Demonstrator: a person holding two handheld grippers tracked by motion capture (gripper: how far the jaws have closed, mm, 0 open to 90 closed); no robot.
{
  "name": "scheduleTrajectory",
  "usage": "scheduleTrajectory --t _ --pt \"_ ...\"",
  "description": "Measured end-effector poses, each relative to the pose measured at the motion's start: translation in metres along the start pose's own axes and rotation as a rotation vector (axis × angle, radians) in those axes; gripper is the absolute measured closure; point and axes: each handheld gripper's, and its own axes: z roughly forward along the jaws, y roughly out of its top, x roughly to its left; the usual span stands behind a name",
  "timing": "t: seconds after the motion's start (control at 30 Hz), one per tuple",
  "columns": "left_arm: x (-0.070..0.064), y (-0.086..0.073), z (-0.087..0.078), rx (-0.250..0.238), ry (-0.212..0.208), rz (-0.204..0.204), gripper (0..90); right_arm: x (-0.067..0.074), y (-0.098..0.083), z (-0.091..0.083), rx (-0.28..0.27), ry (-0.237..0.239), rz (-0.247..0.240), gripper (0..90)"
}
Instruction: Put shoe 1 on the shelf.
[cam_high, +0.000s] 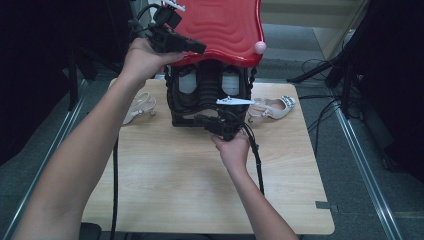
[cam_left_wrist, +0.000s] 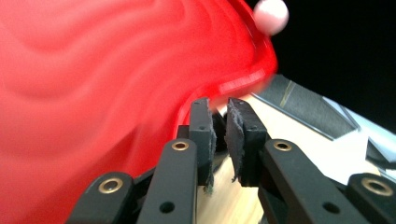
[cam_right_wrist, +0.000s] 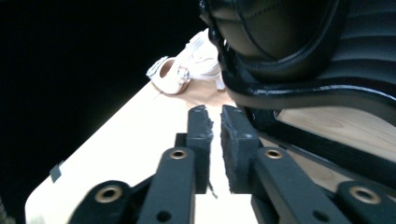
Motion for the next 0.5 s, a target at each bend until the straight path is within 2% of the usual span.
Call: scheduleTrajectory --t 0.07,0.13,0.2,0.33,0.37,0.5 --pt "-0.005 -0.010 -0.003 0.011 -0.007 0.007 76.0 -0.001 -0.006 -0.008 -0.015 0.010 -0.029 72.5" --pt "-0.011 -0.022 -0.004 0.046 0.001 0.037 72.0 -0.002 -0.013 -0.014 0.001 0.011 -0.040 67.8" --pt "-0.014 -0.034 -0.005 0.060 -0.011 0.026 68.6 -0.003 -0.020 -0.020 -0.002 0.015 -0.042 65.0" --pt "-0.019 -0.056 -0.007 0.041 -0.047 0.026 62.6 -0.007 -0.032 -0.029 0.019 0.017 -0.039 59.8" --pt "-0.019 -0.056 -0.007 0.041 -0.047 0.026 60.9 -0.009 -0.035 -0.032 0.026 0.017 -0.040 58.7" --pt "-0.021 -0.078 -0.009 0.030 -0.057 0.005 54.5 -0.013 -0.049 -0.043 0.037 0.015 -0.036 56.5"
